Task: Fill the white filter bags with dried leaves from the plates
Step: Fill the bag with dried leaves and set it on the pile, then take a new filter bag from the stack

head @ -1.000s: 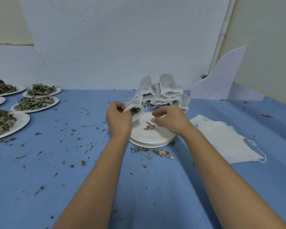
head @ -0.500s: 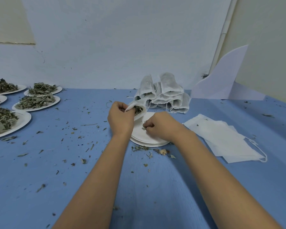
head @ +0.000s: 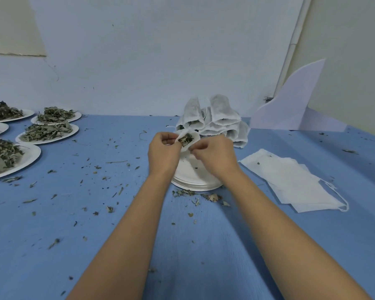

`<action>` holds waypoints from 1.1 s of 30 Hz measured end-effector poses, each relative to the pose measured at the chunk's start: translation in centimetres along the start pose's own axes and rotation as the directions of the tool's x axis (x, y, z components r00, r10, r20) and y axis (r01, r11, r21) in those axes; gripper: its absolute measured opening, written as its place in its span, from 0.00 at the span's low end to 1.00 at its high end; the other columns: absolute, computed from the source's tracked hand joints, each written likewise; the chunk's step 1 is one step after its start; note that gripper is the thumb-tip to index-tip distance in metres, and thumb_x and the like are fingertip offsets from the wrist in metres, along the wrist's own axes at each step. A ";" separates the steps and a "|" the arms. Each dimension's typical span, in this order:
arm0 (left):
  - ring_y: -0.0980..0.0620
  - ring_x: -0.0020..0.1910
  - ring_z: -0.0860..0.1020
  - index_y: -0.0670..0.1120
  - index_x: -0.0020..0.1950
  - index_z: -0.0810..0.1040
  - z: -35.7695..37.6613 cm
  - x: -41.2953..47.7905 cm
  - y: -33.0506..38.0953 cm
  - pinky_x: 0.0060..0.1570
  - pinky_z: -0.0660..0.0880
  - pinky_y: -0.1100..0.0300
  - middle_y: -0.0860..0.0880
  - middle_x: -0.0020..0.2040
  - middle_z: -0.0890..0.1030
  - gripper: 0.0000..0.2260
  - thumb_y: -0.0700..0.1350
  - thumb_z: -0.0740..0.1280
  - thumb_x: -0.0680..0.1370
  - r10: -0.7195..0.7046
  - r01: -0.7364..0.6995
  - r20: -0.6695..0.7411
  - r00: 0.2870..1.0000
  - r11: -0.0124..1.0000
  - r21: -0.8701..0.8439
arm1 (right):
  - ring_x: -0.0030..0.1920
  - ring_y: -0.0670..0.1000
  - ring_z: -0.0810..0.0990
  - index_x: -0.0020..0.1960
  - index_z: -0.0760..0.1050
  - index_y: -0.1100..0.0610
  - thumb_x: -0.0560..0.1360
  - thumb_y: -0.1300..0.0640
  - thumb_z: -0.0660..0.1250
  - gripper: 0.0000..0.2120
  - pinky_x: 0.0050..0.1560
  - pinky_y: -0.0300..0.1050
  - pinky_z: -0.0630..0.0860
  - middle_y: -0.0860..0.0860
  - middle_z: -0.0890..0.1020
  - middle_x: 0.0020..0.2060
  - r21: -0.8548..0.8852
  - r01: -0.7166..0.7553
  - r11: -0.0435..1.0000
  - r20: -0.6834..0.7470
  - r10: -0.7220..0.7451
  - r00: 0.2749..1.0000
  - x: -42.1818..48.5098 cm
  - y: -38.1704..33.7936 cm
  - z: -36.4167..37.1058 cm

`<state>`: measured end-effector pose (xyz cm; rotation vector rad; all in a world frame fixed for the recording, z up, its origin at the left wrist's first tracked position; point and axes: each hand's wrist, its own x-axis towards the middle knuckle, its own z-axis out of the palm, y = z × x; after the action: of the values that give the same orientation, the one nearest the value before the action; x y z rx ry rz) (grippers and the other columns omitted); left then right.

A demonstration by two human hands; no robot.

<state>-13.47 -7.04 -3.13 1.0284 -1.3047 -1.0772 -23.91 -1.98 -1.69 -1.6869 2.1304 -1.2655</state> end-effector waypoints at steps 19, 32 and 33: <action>0.66 0.32 0.74 0.48 0.45 0.73 1.3 -1.6 0.8 0.33 0.70 0.74 0.52 0.39 0.76 0.11 0.34 0.70 0.71 0.094 -0.109 0.350 0.932 0.994 0.024 | 0.45 0.61 0.80 0.41 0.80 0.67 0.72 0.68 0.61 0.08 0.56 0.64 0.75 0.65 0.82 0.43 0.522 -0.283 0.804 0.012 0.325 0.945 0.1 -1.0 -0.6; 0.54 0.33 0.69 0.47 0.36 0.70 0.5 -0.6 0.1 0.37 0.68 0.58 0.51 0.33 0.72 0.12 0.37 0.73 0.70 0.090 -0.102 0.149 0.985 0.992 0.077 | 0.36 0.51 0.84 0.39 0.78 0.61 0.71 0.62 0.65 0.04 0.36 0.44 0.82 0.53 0.82 0.34 0.491 -0.125 0.862 -0.147 0.224 0.964 -0.1 -0.7 -2.0; 0.54 0.32 0.69 0.47 0.36 0.70 0.5 -0.6 0.2 0.36 0.68 0.59 0.51 0.33 0.72 0.13 0.37 0.73 0.70 0.089 -0.100 0.143 0.986 0.992 0.071 | 0.38 0.52 0.84 0.43 0.77 0.59 0.71 0.61 0.66 0.02 0.40 0.48 0.82 0.51 0.80 0.36 0.467 -0.119 0.876 -0.146 0.209 0.967 -0.1 -0.6 -2.0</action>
<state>-13.93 -6.37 -3.09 0.9517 -1.5040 -1.0486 -24.55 -0.86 -0.08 -1.2038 1.8188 -1.7626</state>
